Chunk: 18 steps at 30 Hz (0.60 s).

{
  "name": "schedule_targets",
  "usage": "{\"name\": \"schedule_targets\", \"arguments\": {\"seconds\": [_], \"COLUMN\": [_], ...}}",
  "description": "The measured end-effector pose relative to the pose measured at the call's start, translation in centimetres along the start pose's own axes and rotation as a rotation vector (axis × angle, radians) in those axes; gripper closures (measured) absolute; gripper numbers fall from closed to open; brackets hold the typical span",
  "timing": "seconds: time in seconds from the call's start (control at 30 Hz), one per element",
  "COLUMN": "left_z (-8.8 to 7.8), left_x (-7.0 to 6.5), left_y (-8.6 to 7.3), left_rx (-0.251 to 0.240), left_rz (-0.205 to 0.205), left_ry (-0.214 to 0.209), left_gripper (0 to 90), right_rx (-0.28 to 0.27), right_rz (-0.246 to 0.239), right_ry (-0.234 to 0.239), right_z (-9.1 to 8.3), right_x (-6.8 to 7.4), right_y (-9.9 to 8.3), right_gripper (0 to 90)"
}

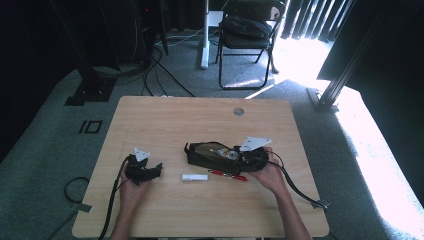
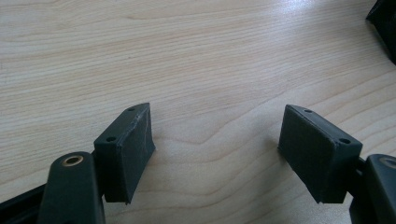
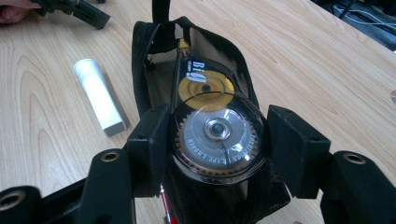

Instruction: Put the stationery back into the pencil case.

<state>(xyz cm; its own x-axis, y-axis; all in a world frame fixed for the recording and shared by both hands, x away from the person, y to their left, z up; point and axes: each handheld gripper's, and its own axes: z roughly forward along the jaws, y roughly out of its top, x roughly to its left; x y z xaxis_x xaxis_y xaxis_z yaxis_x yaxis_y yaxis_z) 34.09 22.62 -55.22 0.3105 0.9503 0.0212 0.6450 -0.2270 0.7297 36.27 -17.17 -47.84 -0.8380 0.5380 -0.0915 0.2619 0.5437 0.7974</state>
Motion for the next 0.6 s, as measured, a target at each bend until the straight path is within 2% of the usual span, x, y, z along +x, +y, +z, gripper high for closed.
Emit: {"name": "schedule_targets", "arguments": {"seconds": [0.6], "left_z": [0.0], "left_x": [0.0], "left_y": [0.0], "left_rx": [0.0], "left_rz": [0.0], "left_ry": [0.0], "left_gripper": [26.4], "right_rx": [0.037], "right_rz": [0.022], "right_ry": [0.008], "right_z": [0.83], "right_x": [-0.61], "right_y": [-0.01], "right_gripper": [41.0]}}
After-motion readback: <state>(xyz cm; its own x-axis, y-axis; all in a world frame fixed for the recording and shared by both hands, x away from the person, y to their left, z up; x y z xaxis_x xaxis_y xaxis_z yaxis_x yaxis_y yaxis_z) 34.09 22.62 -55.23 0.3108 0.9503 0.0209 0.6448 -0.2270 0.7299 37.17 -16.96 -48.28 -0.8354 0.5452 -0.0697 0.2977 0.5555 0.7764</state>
